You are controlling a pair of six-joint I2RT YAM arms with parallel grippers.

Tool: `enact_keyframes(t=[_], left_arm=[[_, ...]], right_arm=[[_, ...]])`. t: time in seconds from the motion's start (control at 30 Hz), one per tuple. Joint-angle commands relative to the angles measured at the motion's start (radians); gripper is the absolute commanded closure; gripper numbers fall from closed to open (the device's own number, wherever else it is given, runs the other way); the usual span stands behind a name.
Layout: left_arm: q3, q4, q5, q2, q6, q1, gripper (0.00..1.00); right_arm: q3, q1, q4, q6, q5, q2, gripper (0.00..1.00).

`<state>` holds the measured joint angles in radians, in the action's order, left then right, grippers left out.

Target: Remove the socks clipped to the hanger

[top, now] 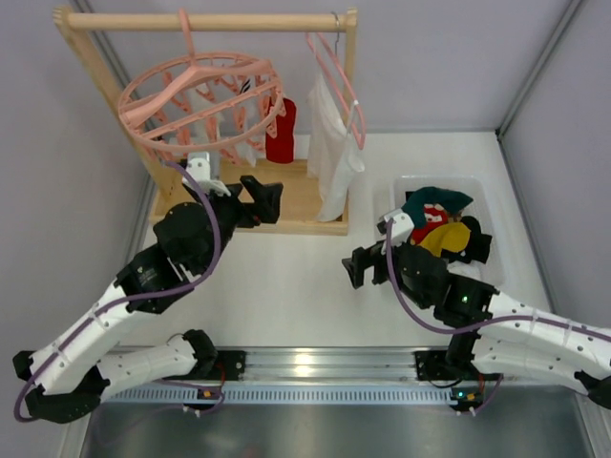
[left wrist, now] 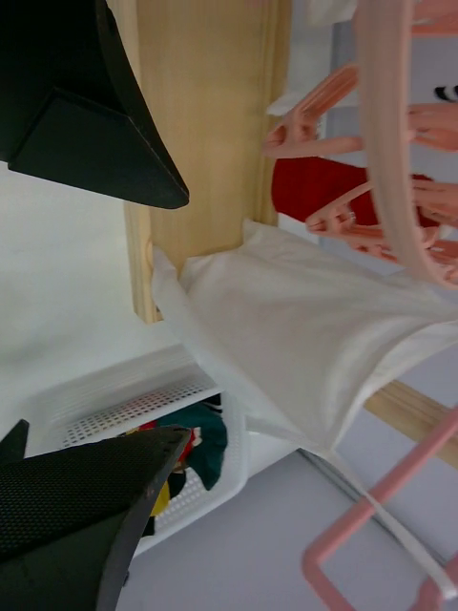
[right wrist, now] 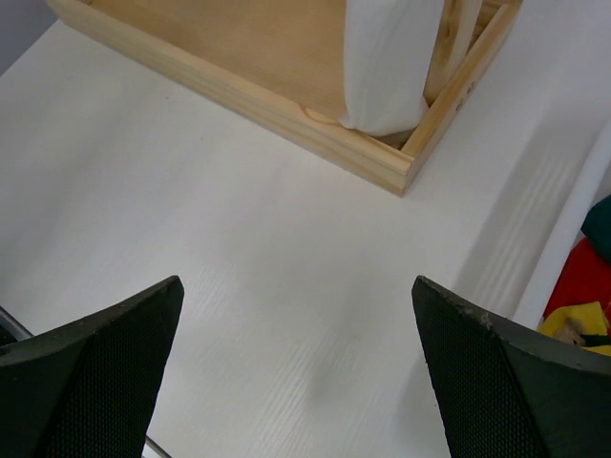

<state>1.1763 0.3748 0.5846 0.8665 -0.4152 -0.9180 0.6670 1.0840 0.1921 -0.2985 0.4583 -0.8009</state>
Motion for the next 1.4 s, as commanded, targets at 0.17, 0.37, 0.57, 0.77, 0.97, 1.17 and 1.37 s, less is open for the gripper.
enact_keyframes(t=[0.17,0.37,0.57,0.77,0.97,1.17,1.37], left_arm=[[0.247,0.13,0.234,0.149,0.118,0.001,0.02],[0.371,0.177,0.276,0.256,0.139,0.094,0.02],[0.447,0.219,0.236,0.341,0.121,0.208,0.01],[0.454,0.219,0.205,0.358,0.115,0.306,0.02],[0.445,0.219,0.224,0.324,0.116,0.347,0.02],[0.442,0.217,0.23,0.298,0.136,0.389,0.02],[0.437,0.226,0.221,0.279,0.142,0.427,0.01]], right_arm=[[0.013,-0.006,-0.114,-0.013,-0.044,-0.04,0.01],[-0.001,-0.004,-0.131,-0.021,-0.055,-0.044,0.01],[-0.004,-0.006,-0.129,-0.024,-0.058,-0.044,0.01],[-0.014,-0.004,-0.128,-0.022,-0.056,-0.031,0.01],[-0.02,-0.004,-0.138,-0.025,-0.058,-0.037,0.01],[0.015,-0.006,-0.16,-0.019,-0.099,-0.07,0.01],[0.092,-0.006,-0.181,0.013,-0.179,-0.124,0.01]])
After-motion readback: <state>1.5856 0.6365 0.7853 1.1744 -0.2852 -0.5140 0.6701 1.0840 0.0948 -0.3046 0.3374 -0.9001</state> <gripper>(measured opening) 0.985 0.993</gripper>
